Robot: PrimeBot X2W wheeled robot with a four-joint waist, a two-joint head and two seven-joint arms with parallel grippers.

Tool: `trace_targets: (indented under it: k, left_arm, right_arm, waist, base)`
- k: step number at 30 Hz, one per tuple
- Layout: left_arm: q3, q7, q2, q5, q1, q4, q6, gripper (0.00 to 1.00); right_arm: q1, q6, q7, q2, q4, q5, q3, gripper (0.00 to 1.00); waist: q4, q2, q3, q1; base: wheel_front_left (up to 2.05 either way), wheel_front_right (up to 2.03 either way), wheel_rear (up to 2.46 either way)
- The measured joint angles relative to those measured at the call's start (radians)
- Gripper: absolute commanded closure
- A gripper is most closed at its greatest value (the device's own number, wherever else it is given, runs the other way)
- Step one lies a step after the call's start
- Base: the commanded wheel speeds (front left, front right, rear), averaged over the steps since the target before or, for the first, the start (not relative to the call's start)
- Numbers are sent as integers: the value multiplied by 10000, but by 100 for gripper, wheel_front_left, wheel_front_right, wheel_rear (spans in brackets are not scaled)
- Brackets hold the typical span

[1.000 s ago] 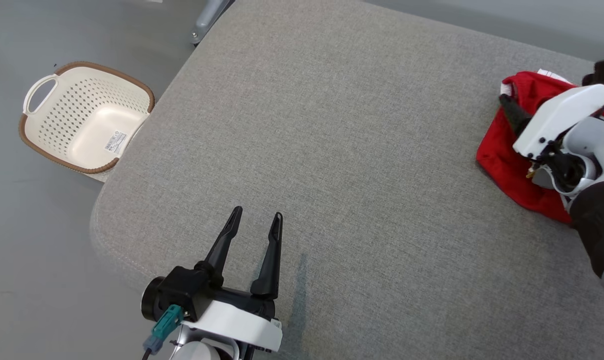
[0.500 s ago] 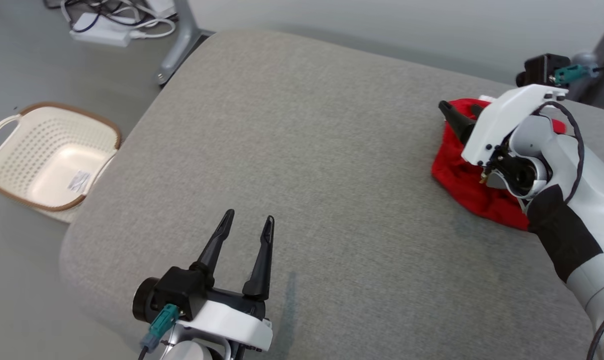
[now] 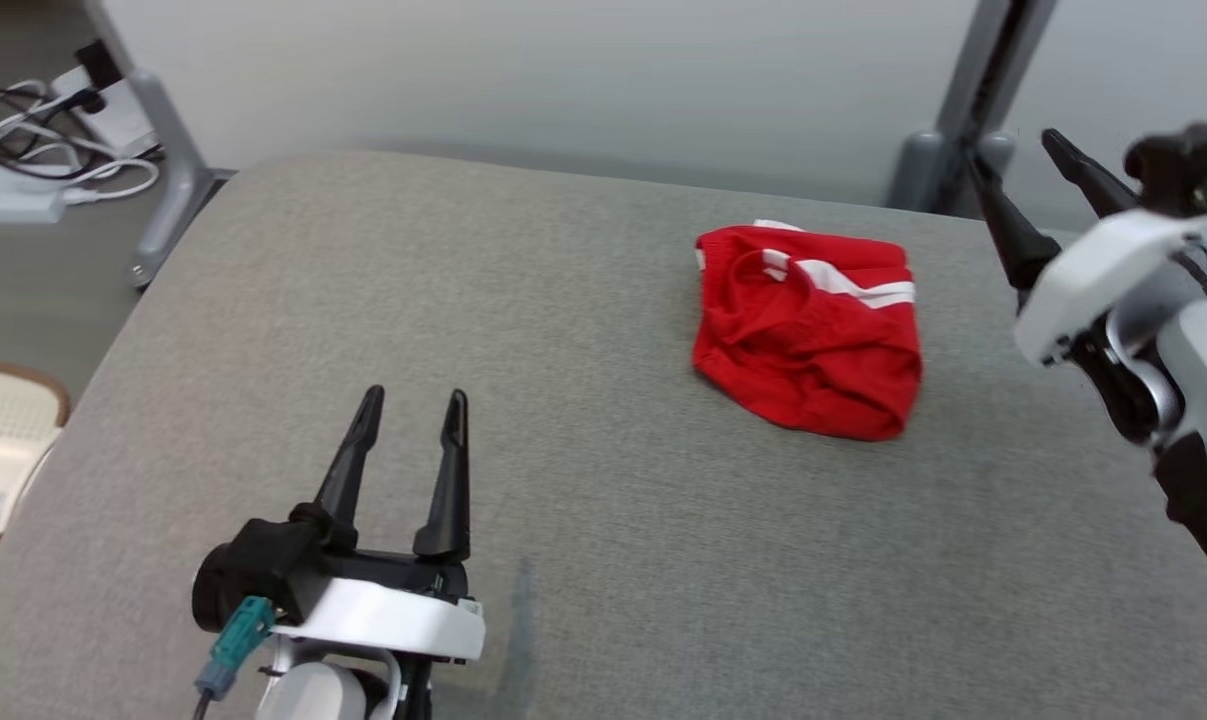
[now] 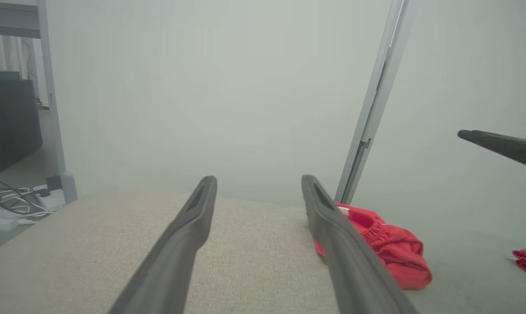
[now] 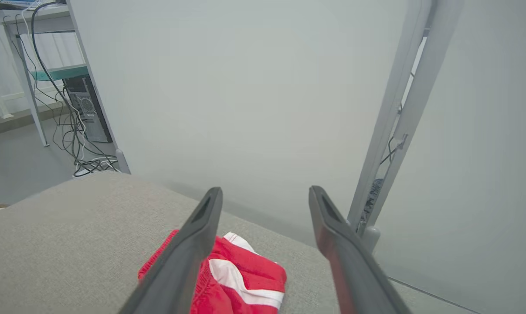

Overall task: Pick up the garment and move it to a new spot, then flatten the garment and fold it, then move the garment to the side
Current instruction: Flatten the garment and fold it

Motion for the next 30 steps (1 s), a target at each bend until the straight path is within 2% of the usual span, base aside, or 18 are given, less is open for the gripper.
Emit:
trace_targets:
  k: [4, 8, 12, 16, 21, 30]
  left_arm:
    - [326, 2, 4, -38, 23, -138, 35, 0]
    - [573, 2, 4, -58, 61, -286, 92, 0]
    - [675, 2, 4, -56, 114, -378, 100, 0]
    - [681, 2, 2, -40, 275, -364, 79, 0]
    - [663, 0, 4, -2, 287, -336, 15, 0]
    - [500, 2, 2, -2, 291, -290, -40, 0]
  right_arm:
    - [948, 0, -943, -274, -174, -640, -669, 0]
    - [2171, 0, -1126, -236, -773, -1519, -2011, 0]
    - [3707, 0, -1158, 230, -2201, -2654, -3925, 0]
    - [5130, 0, -1156, 949, -3179, -3707, -5097, 0]
    - [5778, 0, -1156, 1515, -3776, -4393, -5611, 0]
    - [5902, 0, -1156, 1649, -3891, -4684, -5833, 0]
  waist:
    - [-533, 0, -119, 0]
    - [-992, 0, -196, 0]
    - [-1307, 0, -227, -1]
    - [-1476, 0, -217, 0]
    - [-1529, 0, -223, 0]
    - [-1401, 0, -180, 0]
  base:
    - [0, 0, 0]
    - [0, 0, 0]
    - [0, 0, 0]
    - [0, 0, 0]
    - [0, 0, 0]
    - [0, 0, 0]
